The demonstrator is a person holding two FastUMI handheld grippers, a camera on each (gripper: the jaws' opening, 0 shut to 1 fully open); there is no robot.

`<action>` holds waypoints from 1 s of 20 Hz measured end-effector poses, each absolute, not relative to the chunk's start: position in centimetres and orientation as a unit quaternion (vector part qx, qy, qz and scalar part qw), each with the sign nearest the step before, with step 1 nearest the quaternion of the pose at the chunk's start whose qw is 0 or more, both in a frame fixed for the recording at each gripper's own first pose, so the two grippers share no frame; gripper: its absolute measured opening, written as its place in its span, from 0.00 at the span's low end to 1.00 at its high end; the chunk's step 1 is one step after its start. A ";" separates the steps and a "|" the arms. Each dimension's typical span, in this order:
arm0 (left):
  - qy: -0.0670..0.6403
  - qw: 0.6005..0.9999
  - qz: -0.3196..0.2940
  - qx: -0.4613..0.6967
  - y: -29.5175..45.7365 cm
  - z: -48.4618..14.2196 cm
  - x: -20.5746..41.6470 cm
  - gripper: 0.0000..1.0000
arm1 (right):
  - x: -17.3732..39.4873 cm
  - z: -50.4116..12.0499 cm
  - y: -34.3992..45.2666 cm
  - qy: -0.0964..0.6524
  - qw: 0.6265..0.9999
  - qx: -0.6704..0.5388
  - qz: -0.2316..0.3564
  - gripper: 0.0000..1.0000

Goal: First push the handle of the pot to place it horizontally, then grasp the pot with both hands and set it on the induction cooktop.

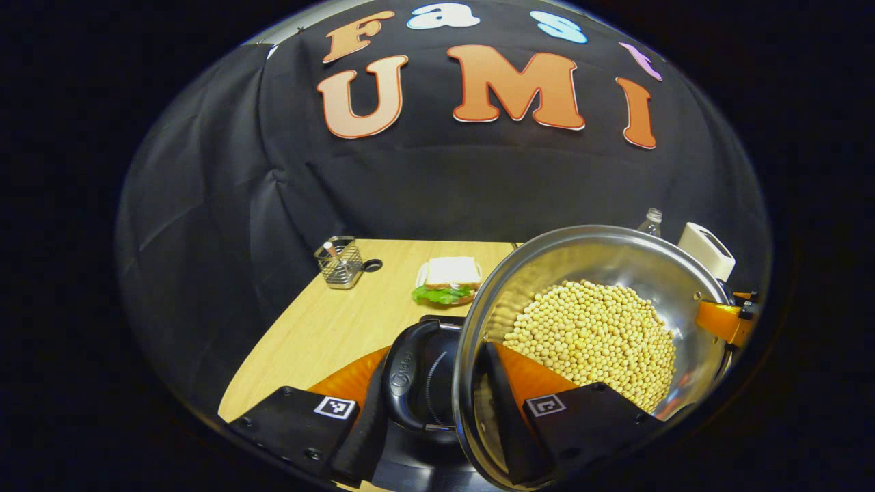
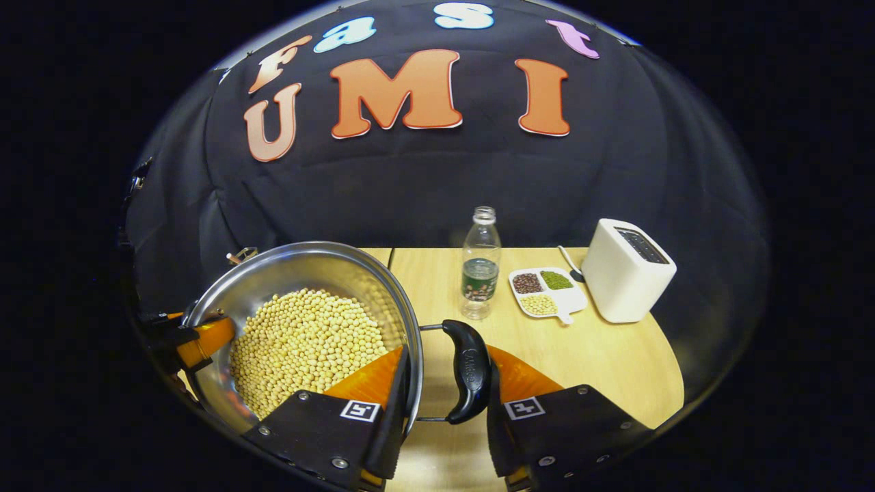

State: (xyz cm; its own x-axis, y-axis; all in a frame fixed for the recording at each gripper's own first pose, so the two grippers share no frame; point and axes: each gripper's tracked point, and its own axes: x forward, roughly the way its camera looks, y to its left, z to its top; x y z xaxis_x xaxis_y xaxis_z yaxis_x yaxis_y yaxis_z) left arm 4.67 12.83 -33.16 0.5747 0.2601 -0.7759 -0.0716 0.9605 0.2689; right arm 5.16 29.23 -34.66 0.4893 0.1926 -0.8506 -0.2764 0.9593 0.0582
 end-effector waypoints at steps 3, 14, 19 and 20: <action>0.456 0.877 0.108 0.111 14.8 -32.5 4.3 0.76 | 4.5 -35.2 31.9 0.494 0.856 -0.038 0.151 0.52; 0.483 0.861 0.123 0.099 18.6 -36.5 3.3 0.76 | 3.5 -38.8 34.7 0.519 0.838 -0.051 0.158 0.52; 0.491 0.857 0.125 0.094 18.4 -38.3 3.4 0.76 | 3.2 -40.9 34.7 0.531 0.831 -0.054 0.156 0.52; 0.493 0.856 0.127 0.094 18.3 -38.4 3.5 0.74 | 3.1 -41.2 34.8 0.533 0.830 -0.053 0.156 0.52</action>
State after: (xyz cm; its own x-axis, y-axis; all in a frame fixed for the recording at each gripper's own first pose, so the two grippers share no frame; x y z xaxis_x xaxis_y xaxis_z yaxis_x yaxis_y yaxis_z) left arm 3.54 18.28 -38.40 0.4822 0.3090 -0.8198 -0.1245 0.9504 0.2850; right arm 3.09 34.75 -41.21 0.3833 0.2013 -0.9014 -0.3151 0.9459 0.0773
